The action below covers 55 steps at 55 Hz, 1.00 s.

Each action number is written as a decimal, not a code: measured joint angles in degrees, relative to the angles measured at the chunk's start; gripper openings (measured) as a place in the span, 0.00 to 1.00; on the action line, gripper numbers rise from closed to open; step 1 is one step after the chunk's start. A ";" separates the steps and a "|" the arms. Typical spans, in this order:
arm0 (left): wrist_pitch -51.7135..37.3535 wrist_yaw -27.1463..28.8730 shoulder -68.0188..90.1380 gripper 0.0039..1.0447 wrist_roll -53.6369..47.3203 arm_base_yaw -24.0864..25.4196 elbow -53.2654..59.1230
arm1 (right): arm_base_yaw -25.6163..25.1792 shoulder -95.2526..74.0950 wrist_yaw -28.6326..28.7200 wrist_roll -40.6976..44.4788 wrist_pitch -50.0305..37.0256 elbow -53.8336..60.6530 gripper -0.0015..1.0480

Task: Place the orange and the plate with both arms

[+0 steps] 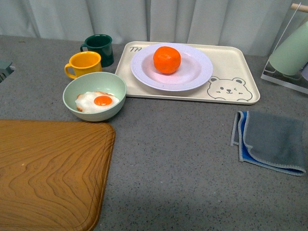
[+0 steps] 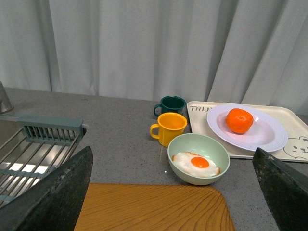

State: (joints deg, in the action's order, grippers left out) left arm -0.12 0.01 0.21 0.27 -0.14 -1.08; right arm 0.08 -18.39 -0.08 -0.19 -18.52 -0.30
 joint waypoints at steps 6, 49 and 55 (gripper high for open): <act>0.00 -0.02 0.00 0.94 0.00 0.00 0.00 | 0.00 2.23 0.00 0.00 2.16 0.00 0.01; 0.00 0.00 0.00 0.94 0.00 0.00 0.00 | 0.00 18.10 0.15 0.02 18.40 -0.04 0.01; 0.00 0.00 -0.02 0.94 0.00 0.00 0.00 | 0.00 18.14 0.15 0.07 18.40 -0.04 0.16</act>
State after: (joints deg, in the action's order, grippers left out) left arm -0.12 0.01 0.19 0.27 -0.14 -1.08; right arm 0.08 -0.25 0.08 -0.12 -0.12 -0.34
